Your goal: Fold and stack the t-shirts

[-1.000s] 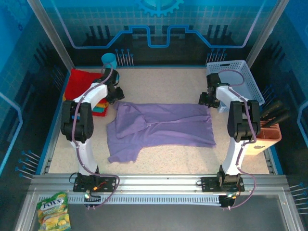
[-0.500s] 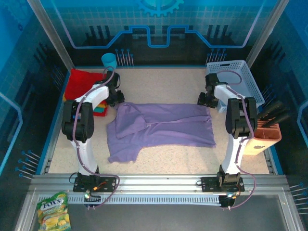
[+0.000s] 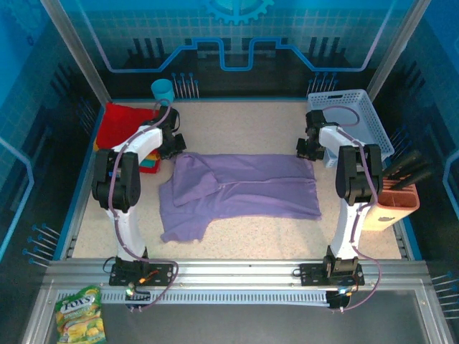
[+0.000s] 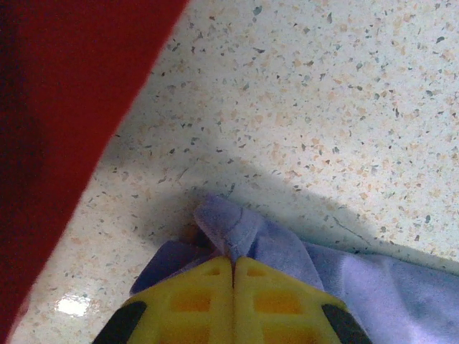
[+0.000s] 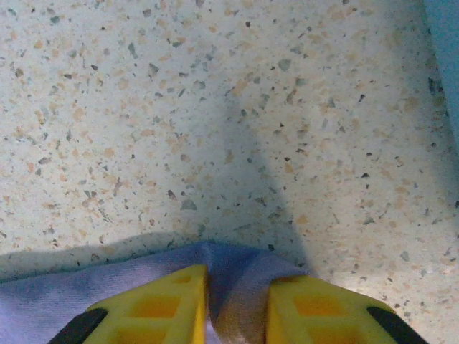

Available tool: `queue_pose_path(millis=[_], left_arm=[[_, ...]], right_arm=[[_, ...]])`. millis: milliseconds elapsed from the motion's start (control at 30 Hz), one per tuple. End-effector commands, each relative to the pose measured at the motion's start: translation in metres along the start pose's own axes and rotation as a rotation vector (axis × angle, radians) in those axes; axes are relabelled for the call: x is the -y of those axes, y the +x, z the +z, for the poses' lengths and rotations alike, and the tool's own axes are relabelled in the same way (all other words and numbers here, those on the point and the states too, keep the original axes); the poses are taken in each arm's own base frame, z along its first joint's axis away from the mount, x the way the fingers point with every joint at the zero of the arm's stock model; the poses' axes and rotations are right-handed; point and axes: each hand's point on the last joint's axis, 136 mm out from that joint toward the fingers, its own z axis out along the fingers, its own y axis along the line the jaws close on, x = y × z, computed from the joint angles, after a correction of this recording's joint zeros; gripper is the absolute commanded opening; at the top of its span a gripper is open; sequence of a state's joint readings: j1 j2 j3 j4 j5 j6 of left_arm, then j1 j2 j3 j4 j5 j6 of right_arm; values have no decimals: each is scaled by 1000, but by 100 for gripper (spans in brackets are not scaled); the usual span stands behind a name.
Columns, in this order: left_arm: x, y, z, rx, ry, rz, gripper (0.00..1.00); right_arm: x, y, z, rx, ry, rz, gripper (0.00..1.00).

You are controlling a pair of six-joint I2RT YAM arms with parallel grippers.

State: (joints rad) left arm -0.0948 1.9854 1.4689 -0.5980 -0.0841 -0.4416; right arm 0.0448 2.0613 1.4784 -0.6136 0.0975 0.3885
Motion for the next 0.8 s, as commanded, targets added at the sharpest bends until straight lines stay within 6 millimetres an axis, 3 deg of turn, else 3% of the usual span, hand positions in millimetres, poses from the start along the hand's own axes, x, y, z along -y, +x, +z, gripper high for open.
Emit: queue_pose_path(millis=[0,133,400,567,767], left_arm=[[-5,-1,-8,11,-38,23,0],[-21,-7,-28,46,-72,9,0],[-61,-11,-69,116,-88,-77,0],[-74,-9,-66,107,-105,-101,0],[-70,-15,-53,100,-96,-98,0]], right_arm=[[3,-5,-1,-5,17,2,18],[10,-10,-8,23,56,13,0],[25,-22,-31,125,100,62,0],[29,-23,-32,130,106,81,0],[30,-21,-28,115,107,73,0]])
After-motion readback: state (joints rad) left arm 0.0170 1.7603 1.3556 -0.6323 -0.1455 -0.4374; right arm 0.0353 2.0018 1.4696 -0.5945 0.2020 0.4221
